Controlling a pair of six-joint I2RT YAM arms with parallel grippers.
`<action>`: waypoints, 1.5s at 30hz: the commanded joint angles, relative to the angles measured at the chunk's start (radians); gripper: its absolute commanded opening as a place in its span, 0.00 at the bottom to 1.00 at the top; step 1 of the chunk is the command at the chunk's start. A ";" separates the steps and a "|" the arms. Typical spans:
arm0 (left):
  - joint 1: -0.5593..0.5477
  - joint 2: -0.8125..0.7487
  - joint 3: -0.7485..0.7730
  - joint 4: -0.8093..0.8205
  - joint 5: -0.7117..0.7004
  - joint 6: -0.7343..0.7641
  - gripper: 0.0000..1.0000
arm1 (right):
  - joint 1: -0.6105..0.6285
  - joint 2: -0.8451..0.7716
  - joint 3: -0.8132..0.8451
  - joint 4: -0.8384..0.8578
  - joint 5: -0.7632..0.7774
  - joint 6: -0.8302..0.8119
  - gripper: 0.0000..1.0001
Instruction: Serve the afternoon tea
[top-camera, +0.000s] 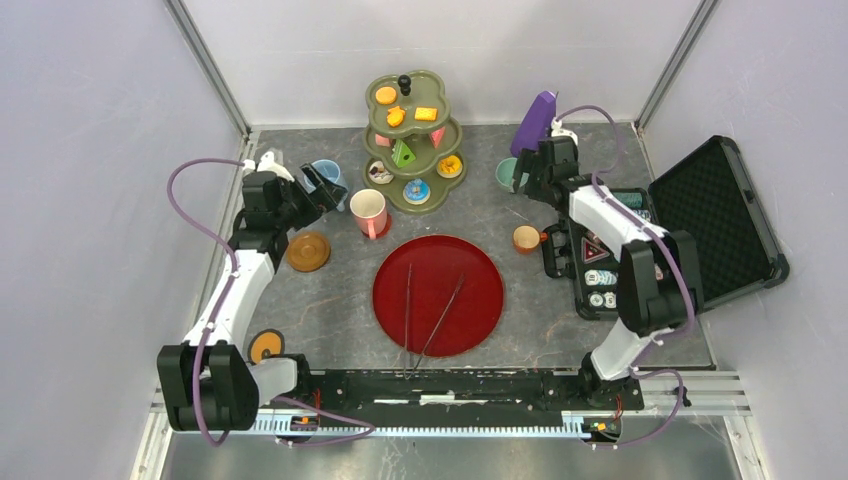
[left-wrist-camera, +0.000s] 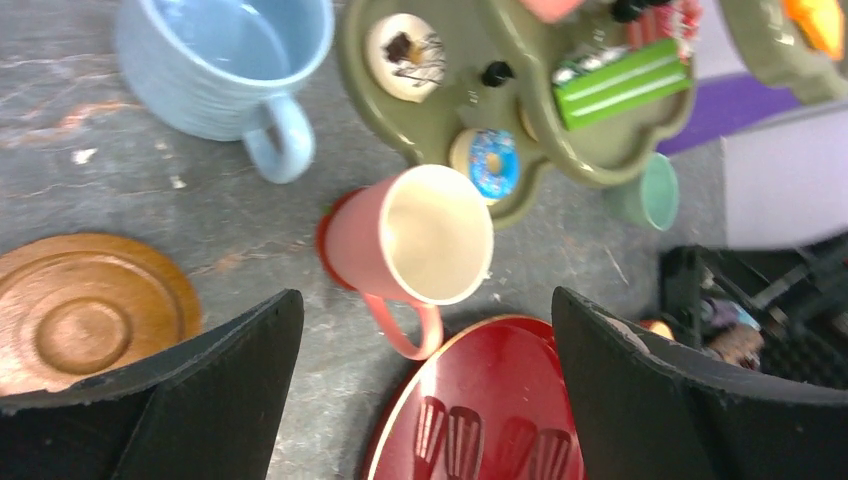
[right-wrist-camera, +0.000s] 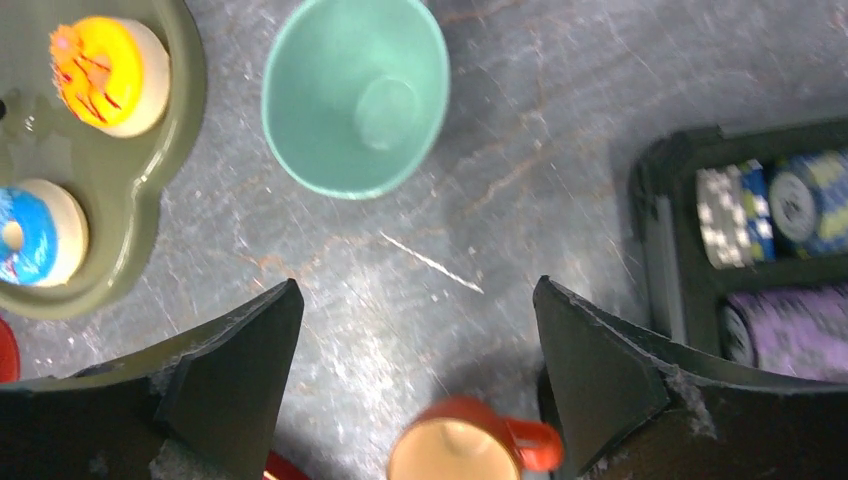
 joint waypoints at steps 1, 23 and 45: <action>-0.005 -0.008 0.061 -0.005 0.192 0.030 0.99 | 0.010 0.097 0.145 0.026 0.012 0.043 0.89; -0.099 -0.083 0.061 -0.006 0.209 0.060 0.97 | 0.009 0.394 0.312 0.077 0.072 0.098 0.31; -0.391 -0.090 -0.012 0.377 0.590 0.207 0.89 | 0.037 -0.394 -0.322 0.208 -0.705 -0.338 0.00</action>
